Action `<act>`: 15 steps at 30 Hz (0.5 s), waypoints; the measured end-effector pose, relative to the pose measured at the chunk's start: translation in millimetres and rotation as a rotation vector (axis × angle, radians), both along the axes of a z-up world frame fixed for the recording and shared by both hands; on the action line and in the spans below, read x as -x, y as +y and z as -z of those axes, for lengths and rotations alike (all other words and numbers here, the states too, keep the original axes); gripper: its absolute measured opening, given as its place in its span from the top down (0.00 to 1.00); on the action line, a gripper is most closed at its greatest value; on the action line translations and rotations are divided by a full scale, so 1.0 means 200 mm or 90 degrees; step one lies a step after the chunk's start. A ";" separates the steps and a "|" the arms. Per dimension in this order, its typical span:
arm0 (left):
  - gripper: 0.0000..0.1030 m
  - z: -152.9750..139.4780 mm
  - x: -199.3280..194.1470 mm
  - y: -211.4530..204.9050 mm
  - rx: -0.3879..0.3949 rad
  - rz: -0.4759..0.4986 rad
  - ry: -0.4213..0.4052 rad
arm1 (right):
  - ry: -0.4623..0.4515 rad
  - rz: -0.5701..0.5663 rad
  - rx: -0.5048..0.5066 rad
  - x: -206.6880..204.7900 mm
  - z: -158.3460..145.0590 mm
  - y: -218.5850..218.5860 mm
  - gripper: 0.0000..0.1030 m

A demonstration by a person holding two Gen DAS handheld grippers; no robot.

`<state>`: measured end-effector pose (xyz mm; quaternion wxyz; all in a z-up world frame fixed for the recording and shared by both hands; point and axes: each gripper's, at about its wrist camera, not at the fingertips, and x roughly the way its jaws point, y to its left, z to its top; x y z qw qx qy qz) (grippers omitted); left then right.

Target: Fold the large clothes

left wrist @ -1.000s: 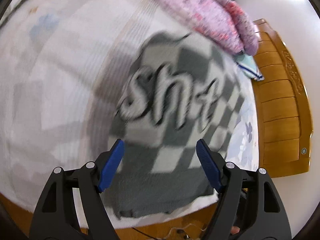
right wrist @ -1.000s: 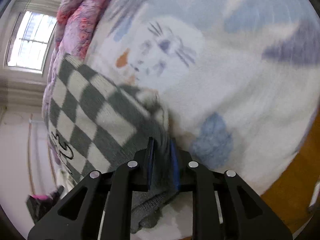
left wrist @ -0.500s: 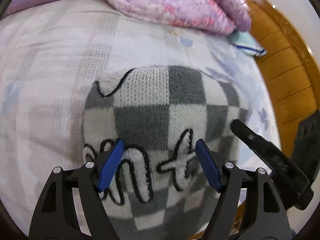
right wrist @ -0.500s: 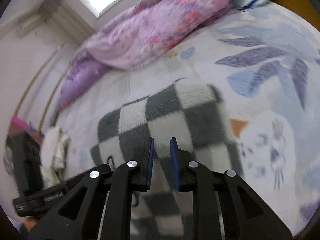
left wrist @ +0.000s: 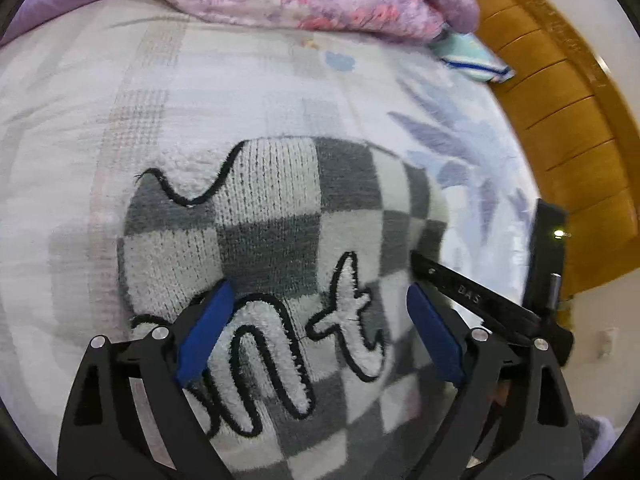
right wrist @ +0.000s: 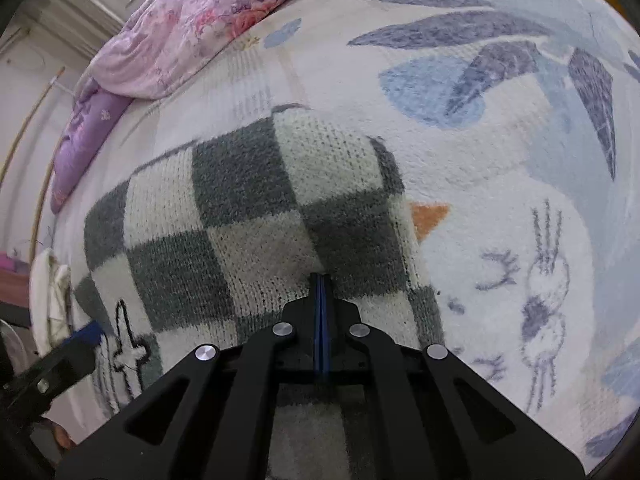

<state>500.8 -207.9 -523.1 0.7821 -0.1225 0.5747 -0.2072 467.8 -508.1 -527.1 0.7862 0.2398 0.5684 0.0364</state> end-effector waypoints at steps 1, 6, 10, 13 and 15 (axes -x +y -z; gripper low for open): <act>0.14 -0.03 0.03 0.04 0.015 -0.008 -0.006 | -0.010 0.003 -0.013 0.03 -0.03 -0.01 0.99; 0.13 -0.04 0.27 0.32 0.041 -0.104 0.002 | -0.063 0.024 0.021 0.28 -0.22 -0.03 0.32; 0.13 0.11 0.49 0.46 0.036 -0.149 0.072 | -0.054 0.038 0.023 0.54 -0.20 -0.02 0.32; 0.13 0.24 0.65 0.46 0.028 -0.140 0.125 | -0.024 0.078 0.020 0.73 -0.13 -0.05 0.32; 0.13 0.33 0.73 0.44 0.035 -0.135 0.160 | 0.010 0.139 -0.037 0.85 -0.04 -0.10 0.31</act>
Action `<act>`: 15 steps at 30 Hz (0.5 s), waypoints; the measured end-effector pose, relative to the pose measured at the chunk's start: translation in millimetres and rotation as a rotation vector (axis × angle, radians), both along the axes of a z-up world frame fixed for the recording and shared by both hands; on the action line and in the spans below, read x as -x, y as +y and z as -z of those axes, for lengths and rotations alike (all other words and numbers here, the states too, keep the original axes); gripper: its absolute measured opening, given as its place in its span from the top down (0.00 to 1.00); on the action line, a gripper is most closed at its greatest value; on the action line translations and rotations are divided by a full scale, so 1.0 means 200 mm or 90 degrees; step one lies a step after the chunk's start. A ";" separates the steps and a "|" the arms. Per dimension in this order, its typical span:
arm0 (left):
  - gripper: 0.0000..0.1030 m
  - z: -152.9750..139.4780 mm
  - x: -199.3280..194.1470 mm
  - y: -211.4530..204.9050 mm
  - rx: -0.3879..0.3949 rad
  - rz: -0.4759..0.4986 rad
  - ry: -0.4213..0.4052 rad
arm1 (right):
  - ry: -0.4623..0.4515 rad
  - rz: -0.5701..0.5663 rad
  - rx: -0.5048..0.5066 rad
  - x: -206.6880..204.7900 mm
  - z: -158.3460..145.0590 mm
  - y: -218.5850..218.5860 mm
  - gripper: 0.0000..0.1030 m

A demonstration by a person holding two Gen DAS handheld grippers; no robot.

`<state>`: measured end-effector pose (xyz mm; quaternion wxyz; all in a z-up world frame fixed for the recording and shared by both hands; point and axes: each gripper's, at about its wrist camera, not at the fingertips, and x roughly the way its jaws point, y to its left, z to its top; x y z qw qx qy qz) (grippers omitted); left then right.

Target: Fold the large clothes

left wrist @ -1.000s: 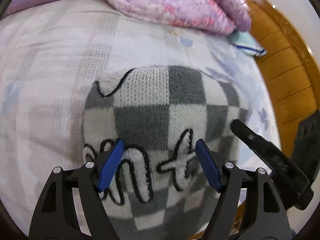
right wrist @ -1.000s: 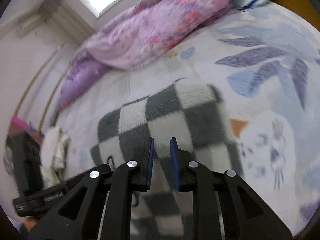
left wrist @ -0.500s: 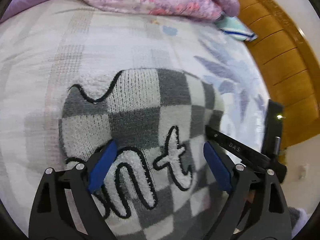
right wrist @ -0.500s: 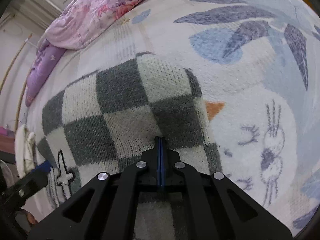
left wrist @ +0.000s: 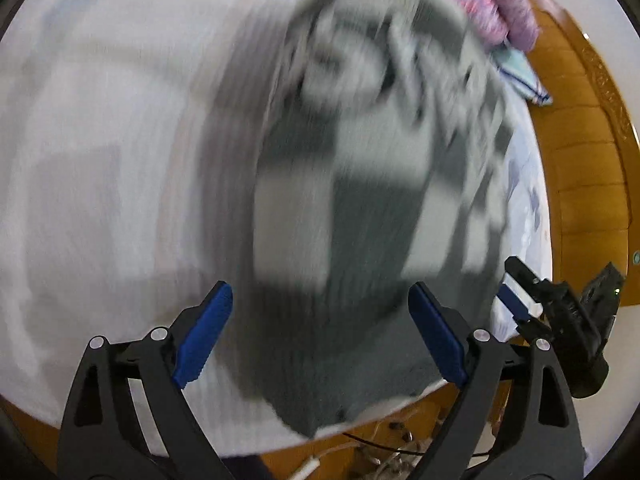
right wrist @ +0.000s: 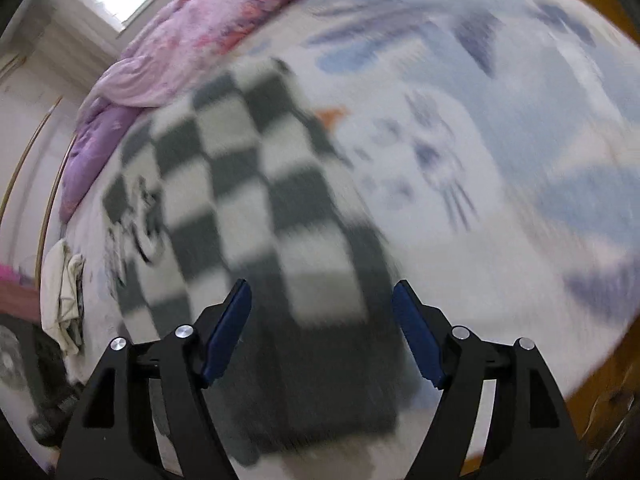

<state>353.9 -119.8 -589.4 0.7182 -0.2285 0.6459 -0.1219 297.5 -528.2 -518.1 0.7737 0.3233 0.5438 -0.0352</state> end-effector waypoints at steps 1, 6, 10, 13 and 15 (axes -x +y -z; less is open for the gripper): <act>0.13 0.05 0.04 -0.01 0.018 -0.005 0.024 | 0.011 0.032 -0.035 0.06 0.04 -0.02 0.29; 0.37 0.12 0.12 -0.02 0.075 -0.044 0.027 | 0.035 0.155 -0.215 0.29 0.23 -0.04 0.24; 0.66 0.03 0.10 0.01 0.146 -0.049 0.035 | 0.044 0.235 -0.329 0.38 0.32 0.00 0.18; 0.68 -0.12 0.09 0.02 0.191 -0.055 0.008 | 0.038 0.294 -0.411 0.42 0.36 0.04 0.12; 0.69 -0.21 0.07 0.00 0.201 -0.047 -0.012 | 0.019 0.326 -0.464 0.43 0.39 0.07 0.12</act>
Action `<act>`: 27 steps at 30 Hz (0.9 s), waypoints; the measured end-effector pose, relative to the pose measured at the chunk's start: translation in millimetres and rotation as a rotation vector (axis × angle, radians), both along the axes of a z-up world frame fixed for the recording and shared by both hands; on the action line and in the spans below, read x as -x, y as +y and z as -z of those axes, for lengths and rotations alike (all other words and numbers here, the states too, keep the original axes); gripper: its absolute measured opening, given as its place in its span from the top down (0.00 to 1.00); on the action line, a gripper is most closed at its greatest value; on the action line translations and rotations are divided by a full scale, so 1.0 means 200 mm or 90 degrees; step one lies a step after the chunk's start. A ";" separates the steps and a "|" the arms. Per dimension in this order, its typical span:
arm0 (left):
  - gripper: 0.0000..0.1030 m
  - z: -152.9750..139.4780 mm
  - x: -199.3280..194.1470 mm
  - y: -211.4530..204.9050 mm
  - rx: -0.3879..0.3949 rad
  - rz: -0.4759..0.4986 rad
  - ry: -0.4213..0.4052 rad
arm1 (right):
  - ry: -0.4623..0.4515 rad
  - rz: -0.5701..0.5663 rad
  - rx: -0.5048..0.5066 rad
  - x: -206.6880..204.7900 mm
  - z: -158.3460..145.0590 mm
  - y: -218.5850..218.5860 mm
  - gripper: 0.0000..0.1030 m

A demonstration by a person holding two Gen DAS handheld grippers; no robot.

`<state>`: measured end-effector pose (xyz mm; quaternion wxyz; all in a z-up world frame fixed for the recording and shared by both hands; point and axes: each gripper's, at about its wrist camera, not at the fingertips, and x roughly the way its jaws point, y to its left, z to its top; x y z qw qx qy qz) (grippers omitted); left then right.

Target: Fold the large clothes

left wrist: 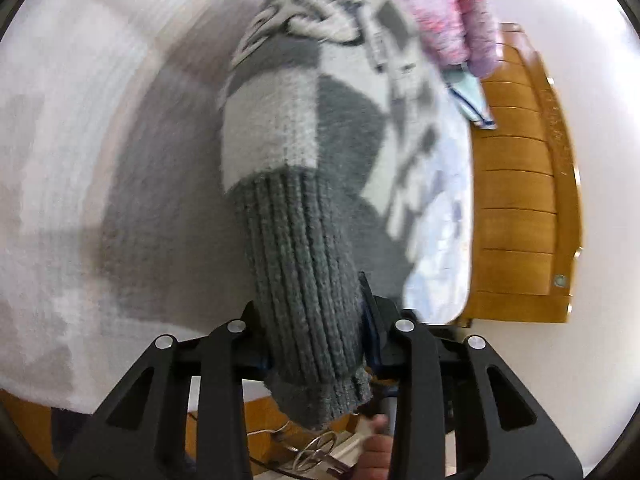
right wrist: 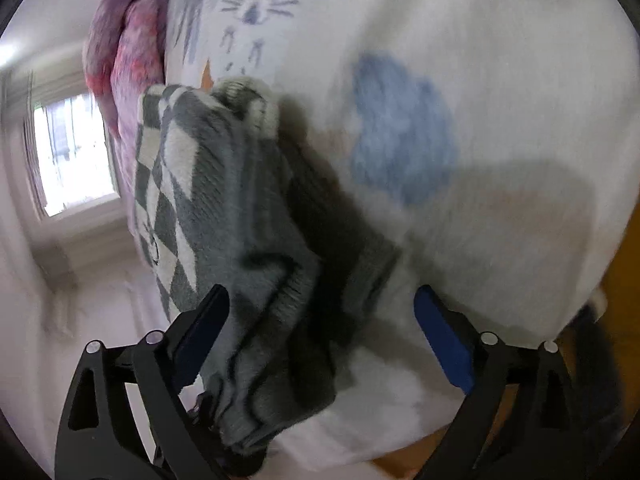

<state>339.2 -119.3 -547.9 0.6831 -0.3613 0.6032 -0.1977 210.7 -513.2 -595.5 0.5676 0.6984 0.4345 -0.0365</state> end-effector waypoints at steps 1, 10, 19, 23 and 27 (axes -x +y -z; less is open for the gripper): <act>0.69 -0.03 -0.01 -0.01 0.004 0.003 -0.005 | -0.015 0.016 -0.020 0.00 0.00 0.01 0.12; 0.69 -0.08 -0.01 -0.01 0.013 -0.012 0.017 | -0.029 0.054 -0.039 -0.17 0.10 0.04 0.06; 0.69 -0.20 -0.08 0.00 -0.035 0.011 -0.002 | -0.114 -0.095 0.089 -0.41 -0.32 -0.02 0.67; 0.70 -0.44 -0.15 0.01 -0.049 0.019 -0.060 | -0.174 -0.106 0.089 -0.55 -0.61 -0.02 0.69; 0.70 -0.72 -0.20 0.05 -0.078 0.023 -0.099 | -0.221 -0.165 0.116 -0.66 -0.90 0.03 0.69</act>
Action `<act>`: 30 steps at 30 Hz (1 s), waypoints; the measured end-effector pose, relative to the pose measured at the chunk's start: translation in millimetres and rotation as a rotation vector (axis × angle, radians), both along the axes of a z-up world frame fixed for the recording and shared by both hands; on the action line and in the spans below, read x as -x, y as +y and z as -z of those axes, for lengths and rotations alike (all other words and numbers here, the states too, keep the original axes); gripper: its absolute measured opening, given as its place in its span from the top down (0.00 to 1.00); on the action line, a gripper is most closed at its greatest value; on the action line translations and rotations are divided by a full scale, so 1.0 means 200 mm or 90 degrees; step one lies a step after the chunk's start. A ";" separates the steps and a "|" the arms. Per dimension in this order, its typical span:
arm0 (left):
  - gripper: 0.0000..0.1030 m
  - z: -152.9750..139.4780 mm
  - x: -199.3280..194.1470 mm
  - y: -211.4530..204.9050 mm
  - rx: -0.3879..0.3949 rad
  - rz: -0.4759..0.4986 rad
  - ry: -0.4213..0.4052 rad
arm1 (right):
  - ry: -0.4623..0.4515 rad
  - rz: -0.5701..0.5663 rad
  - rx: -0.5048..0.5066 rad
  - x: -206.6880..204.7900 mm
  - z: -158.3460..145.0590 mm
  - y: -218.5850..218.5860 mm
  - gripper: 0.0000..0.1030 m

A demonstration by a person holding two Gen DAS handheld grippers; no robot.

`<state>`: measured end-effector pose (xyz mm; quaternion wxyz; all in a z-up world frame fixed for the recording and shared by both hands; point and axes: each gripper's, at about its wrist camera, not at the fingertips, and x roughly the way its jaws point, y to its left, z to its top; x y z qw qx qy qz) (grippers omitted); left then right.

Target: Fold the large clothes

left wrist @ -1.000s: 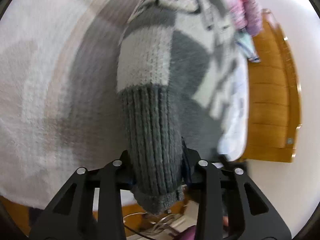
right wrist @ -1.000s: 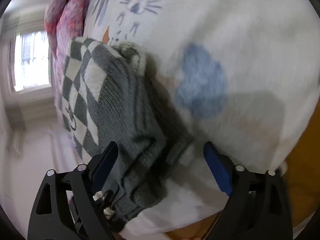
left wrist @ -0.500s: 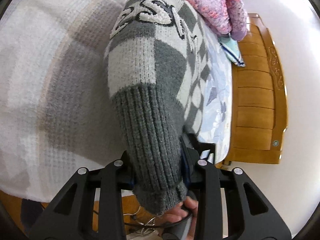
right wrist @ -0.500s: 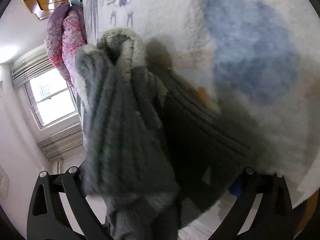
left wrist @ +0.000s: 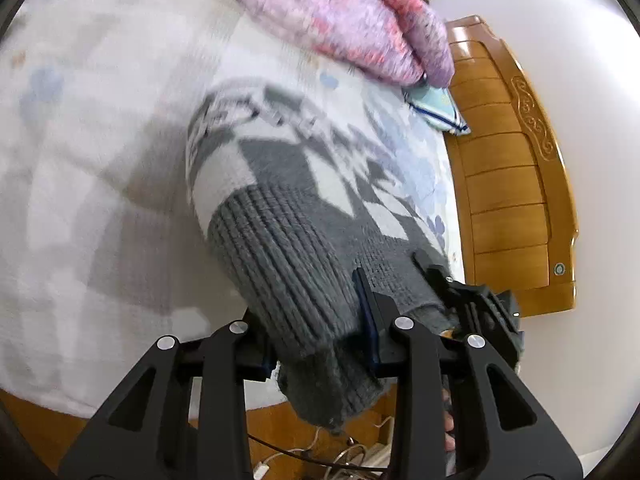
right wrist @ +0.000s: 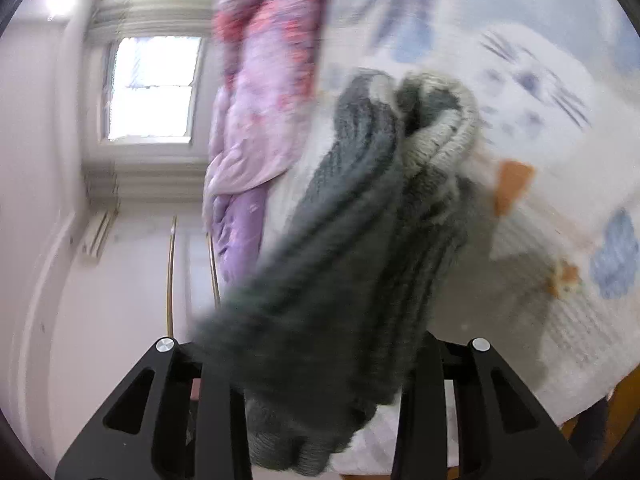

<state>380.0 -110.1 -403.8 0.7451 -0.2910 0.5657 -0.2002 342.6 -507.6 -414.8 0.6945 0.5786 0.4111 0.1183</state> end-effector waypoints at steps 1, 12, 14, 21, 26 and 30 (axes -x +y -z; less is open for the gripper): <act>0.70 -0.06 0.00 0.02 0.001 0.000 -0.006 | -0.004 -0.012 0.005 -0.01 -0.06 0.02 0.69; 0.70 -0.50 0.20 0.32 -0.029 -0.014 -0.011 | -0.003 -0.178 0.046 -0.02 -0.47 0.40 0.69; 0.70 -0.53 0.24 0.44 -0.033 -0.026 -0.008 | 0.006 -0.205 0.043 -0.02 -0.49 0.52 0.69; 0.70 -0.66 0.30 0.89 -0.040 -0.067 -0.031 | -0.003 -0.272 0.037 -0.09 -0.58 1.01 0.69; 0.70 -0.77 0.17 1.30 -0.028 -0.070 -0.064 | -0.041 -0.264 0.048 -0.24 -0.74 1.45 0.69; 0.70 -0.92 -0.07 1.72 -0.018 -0.065 -0.110 | -0.094 -0.248 0.057 -0.44 -0.91 1.84 0.69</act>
